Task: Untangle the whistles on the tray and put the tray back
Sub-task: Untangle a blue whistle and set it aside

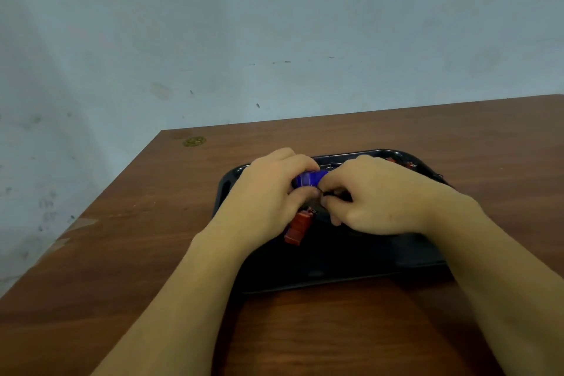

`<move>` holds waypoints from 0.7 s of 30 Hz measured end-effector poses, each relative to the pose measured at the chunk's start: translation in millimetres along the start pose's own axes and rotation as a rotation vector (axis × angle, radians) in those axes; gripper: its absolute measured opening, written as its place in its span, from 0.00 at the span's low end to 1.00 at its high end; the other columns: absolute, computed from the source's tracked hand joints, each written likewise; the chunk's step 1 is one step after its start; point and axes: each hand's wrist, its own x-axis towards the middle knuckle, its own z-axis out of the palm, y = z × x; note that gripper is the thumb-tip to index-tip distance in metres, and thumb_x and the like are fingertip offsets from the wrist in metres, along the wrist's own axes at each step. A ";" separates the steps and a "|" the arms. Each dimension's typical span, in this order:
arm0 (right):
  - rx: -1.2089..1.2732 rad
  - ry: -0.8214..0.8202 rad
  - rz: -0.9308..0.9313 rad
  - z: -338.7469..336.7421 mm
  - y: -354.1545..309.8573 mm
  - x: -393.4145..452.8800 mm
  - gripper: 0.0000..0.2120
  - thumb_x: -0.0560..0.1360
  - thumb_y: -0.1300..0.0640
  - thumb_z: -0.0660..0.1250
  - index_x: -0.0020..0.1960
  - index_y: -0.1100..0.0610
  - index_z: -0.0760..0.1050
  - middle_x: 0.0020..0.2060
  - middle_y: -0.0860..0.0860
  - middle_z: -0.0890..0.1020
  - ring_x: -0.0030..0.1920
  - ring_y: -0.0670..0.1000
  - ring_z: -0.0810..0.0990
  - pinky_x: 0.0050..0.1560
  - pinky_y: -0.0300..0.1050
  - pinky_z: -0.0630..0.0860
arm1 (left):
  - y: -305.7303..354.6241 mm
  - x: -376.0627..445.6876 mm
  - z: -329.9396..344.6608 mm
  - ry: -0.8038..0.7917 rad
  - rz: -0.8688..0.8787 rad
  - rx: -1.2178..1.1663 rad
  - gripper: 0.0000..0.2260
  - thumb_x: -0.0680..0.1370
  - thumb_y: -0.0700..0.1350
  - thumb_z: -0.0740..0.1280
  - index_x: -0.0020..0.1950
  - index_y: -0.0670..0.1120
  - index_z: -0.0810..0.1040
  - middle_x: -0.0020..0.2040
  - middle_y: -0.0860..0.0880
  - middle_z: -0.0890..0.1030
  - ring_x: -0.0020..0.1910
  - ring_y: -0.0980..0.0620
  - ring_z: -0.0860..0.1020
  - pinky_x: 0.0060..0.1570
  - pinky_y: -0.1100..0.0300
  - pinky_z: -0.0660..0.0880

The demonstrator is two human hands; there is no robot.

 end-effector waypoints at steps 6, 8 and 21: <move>0.109 0.112 0.027 -4.1 -1.9 -3.5 0.20 0.81 0.46 0.61 0.34 0.53 0.80 0.28 0.53 0.81 0.26 0.52 0.74 0.31 0.46 0.73 | 2.0 -2.1 0.4 0.034 0.038 -0.049 0.11 0.79 0.45 0.69 0.61 0.49 0.81 0.50 0.54 0.81 0.49 0.55 0.77 0.53 0.56 0.76; 0.128 0.124 0.052 -6.1 -1.6 -5.2 0.18 0.78 0.48 0.62 0.34 0.54 0.80 0.29 0.54 0.82 0.24 0.51 0.73 0.32 0.50 0.74 | 1.7 -2.5 1.3 0.053 0.031 -0.058 0.10 0.80 0.45 0.69 0.61 0.49 0.81 0.49 0.54 0.81 0.49 0.55 0.77 0.52 0.56 0.76; 0.200 0.493 0.009 -4.5 9.9 -7.4 0.09 0.80 0.55 0.62 0.40 0.48 0.74 0.28 0.47 0.77 0.27 0.48 0.73 0.31 0.46 0.71 | 4.6 1.6 0.7 0.249 -0.310 -0.732 0.06 0.82 0.41 0.65 0.54 0.45 0.82 0.35 0.49 0.80 0.29 0.53 0.74 0.28 0.59 0.73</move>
